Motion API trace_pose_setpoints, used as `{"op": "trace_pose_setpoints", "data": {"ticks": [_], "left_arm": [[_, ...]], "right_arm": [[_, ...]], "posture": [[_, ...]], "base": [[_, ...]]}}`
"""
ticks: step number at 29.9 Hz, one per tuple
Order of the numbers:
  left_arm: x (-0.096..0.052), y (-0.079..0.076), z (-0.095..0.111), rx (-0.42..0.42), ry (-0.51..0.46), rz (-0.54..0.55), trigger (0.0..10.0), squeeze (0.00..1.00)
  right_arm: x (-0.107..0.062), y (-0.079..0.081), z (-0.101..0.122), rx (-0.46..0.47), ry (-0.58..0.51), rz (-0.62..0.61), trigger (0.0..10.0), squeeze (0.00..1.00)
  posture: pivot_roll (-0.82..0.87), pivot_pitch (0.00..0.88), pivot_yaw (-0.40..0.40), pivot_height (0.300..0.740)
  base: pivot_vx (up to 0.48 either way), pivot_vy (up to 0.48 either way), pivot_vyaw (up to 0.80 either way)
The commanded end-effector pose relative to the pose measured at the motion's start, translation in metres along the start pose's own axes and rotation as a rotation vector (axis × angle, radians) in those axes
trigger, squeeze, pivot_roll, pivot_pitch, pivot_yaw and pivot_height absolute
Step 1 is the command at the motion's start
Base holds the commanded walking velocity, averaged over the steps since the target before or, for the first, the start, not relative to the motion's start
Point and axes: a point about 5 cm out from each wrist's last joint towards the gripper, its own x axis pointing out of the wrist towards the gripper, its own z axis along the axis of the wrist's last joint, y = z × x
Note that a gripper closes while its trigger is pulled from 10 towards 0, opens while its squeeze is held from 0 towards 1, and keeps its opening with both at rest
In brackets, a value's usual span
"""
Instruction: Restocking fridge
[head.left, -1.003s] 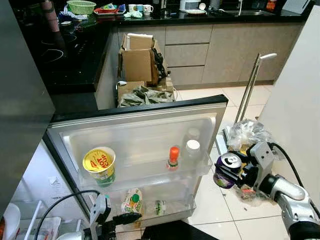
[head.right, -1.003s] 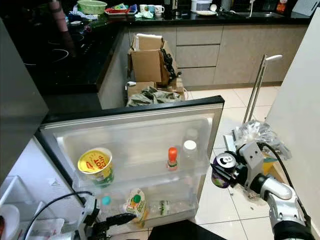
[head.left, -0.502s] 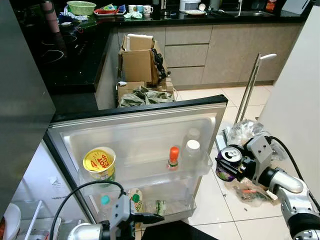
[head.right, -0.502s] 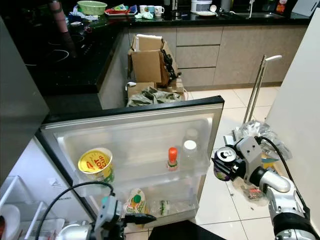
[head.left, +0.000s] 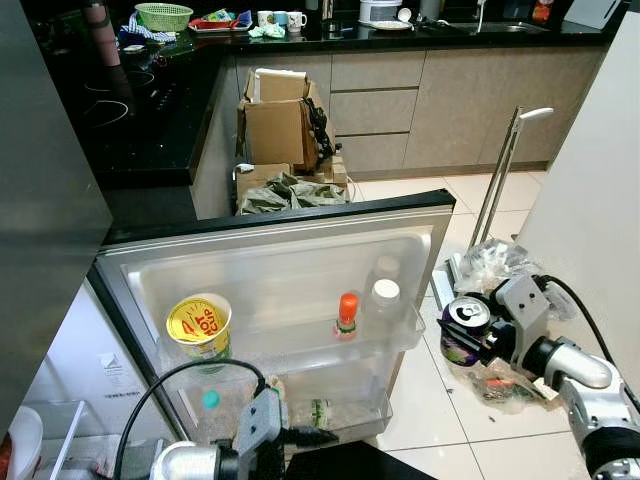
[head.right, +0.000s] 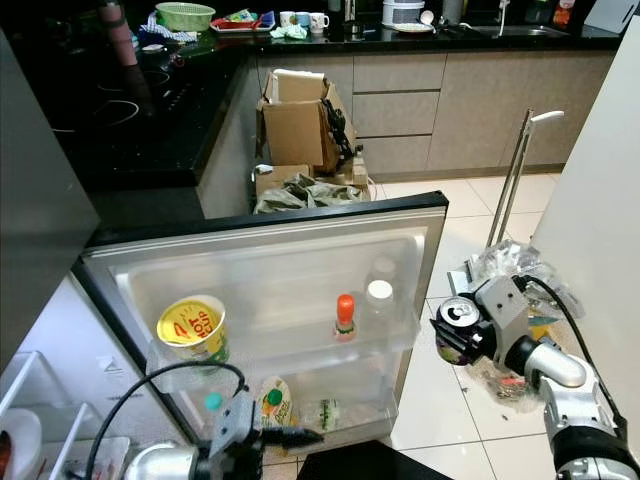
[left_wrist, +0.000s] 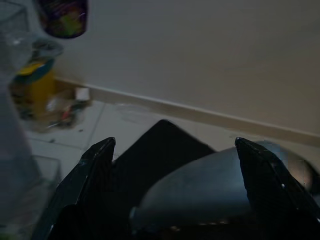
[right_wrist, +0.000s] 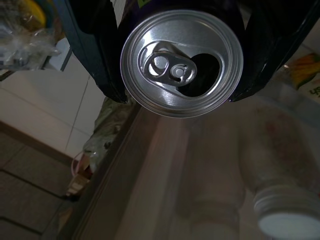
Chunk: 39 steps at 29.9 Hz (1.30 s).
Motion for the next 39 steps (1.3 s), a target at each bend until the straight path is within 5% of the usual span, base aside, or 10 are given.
{"op": "trace_pose_setpoints", "data": {"ticks": [1,13,25,39], "left_arm": [[0.007,0.004,-0.004,0.007,0.021,0.037,10.0,0.00],[0.022,0.040,-0.016,-0.034,0.093,0.363,10.0,0.00],[-0.007,0.063,-0.006,0.005,-0.001,0.587,10.0,0.00],[-0.038,0.051,-0.018,-0.025,-0.059,0.663,10.0,0.00]], "right_arm": [[0.001,-0.001,0.002,-0.021,0.000,0.001,10.0,0.00],[0.003,-0.002,0.005,-0.031,-0.014,-0.007,10.0,0.00],[0.006,0.003,0.009,-0.014,-0.042,0.050,10.0,0.00],[0.009,0.018,0.023,0.043,-0.110,0.247,10.0,0.00]], "posture": [[-0.05,0.006,0.013,0.740],[-0.06,0.007,0.014,0.740],[-0.06,0.007,0.018,0.740],[-0.05,0.012,0.012,0.740]], "base": [[0.000,0.000,0.00],[0.000,0.000,0.00],[0.000,0.000,0.00],[0.000,0.000,0.00]]}}
